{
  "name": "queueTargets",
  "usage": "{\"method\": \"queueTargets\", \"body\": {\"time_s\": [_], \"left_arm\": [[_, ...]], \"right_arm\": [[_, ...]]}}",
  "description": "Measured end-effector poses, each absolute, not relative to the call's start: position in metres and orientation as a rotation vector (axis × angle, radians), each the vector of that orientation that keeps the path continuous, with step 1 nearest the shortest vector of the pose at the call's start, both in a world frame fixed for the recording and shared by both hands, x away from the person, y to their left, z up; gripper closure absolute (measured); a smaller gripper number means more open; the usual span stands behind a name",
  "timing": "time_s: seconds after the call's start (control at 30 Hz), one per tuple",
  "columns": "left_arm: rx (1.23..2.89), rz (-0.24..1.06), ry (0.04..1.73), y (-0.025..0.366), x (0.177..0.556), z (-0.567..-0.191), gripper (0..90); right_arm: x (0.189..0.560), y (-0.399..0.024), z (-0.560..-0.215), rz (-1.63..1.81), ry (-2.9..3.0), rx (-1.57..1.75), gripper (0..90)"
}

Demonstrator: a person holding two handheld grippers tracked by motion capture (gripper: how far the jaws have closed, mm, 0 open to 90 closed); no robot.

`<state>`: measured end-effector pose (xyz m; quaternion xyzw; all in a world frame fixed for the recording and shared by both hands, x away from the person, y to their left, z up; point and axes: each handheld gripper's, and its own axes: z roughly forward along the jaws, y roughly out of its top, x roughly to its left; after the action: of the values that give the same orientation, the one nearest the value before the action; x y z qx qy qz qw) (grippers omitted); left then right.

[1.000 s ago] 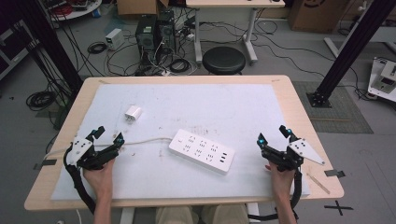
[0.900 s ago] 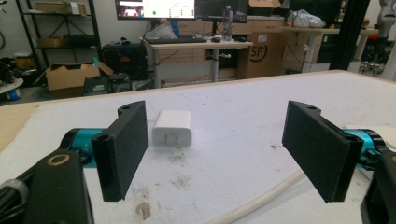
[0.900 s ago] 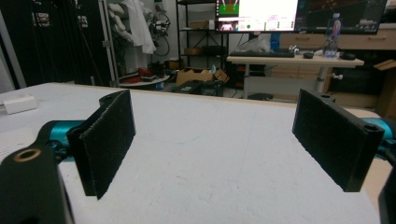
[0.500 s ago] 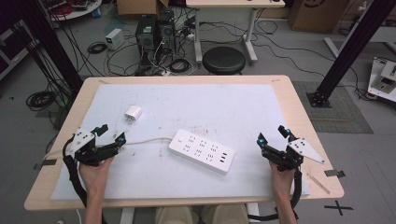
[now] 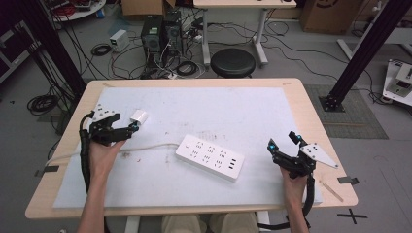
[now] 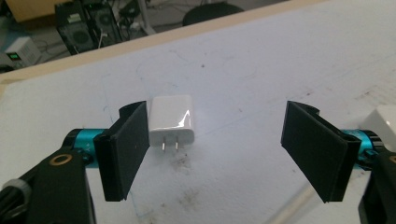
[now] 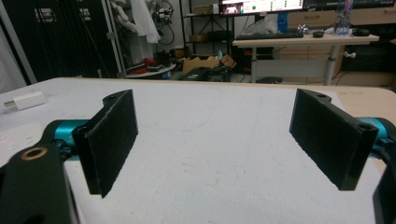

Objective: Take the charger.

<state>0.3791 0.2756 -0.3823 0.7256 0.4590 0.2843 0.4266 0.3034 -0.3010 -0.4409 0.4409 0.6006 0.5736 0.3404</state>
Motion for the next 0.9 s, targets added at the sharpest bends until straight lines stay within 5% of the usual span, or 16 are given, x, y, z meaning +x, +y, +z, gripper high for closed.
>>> {"method": "queueTargets", "body": {"time_s": [0.4,0.9], "left_arm": [[2.010,0.596,1.159,0.281,0.445,-0.388,23.6],[1.979,0.534,1.247,0.278,0.474,-0.420,23.6]], "right_arm": [[0.304,-0.300,-0.441,1.486,1.602,1.136,15.5],[0.306,-0.299,-0.441,1.477,1.627,1.158,15.5]]}}
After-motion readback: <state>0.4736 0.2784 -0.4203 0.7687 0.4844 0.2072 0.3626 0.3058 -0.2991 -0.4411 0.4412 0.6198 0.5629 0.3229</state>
